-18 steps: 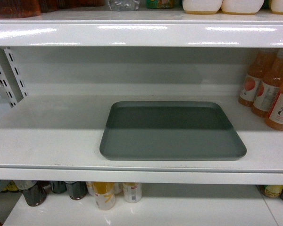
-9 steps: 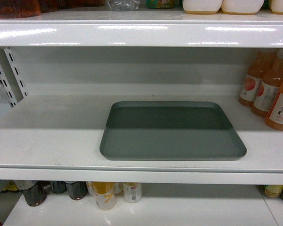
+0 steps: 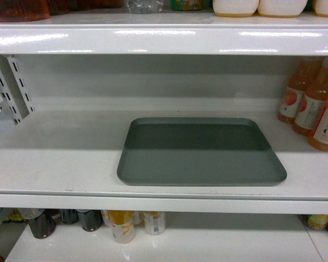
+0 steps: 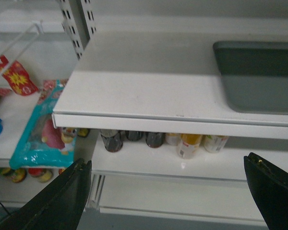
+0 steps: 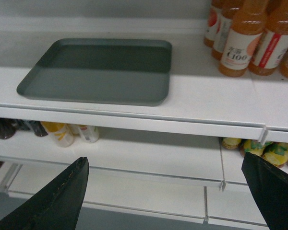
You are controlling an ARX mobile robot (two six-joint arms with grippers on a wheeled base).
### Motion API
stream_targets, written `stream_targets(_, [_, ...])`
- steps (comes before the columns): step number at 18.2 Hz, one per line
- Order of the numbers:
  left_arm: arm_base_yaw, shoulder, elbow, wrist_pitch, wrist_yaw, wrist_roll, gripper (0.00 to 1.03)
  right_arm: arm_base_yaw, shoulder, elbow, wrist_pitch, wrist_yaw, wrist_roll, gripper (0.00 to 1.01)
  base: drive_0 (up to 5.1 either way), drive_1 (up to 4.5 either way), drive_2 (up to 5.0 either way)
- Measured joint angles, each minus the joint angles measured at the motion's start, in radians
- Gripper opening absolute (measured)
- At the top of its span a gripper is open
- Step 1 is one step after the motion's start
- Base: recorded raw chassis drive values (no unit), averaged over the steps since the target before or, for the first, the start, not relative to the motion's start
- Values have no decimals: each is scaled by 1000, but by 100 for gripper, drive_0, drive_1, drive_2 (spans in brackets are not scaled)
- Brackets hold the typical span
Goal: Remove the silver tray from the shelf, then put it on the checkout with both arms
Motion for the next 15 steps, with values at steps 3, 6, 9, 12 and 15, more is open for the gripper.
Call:
stream_targets(3, [-14,300,15,172,93,-31,98,35,224,18,137,-22,-4,98,0,0,0])
stream_targets(6, [-83,840,150,500,177,-48,98,105,640,77,439,12,-22,98,0,0,0])
stream_targets(9, [-116,1186,288,616,150,-53,98,127,984,193,636,20,-9,98,0,0,0])
stream_targets(12, [-142,1469,460,630,133,-50,98,127,1351,385,720,22,35,98,0,0,0])
stream_targets(15, [-142,1603,632,591,133,-51,98,115,1570,560,700,58,76,98,0,0,0])
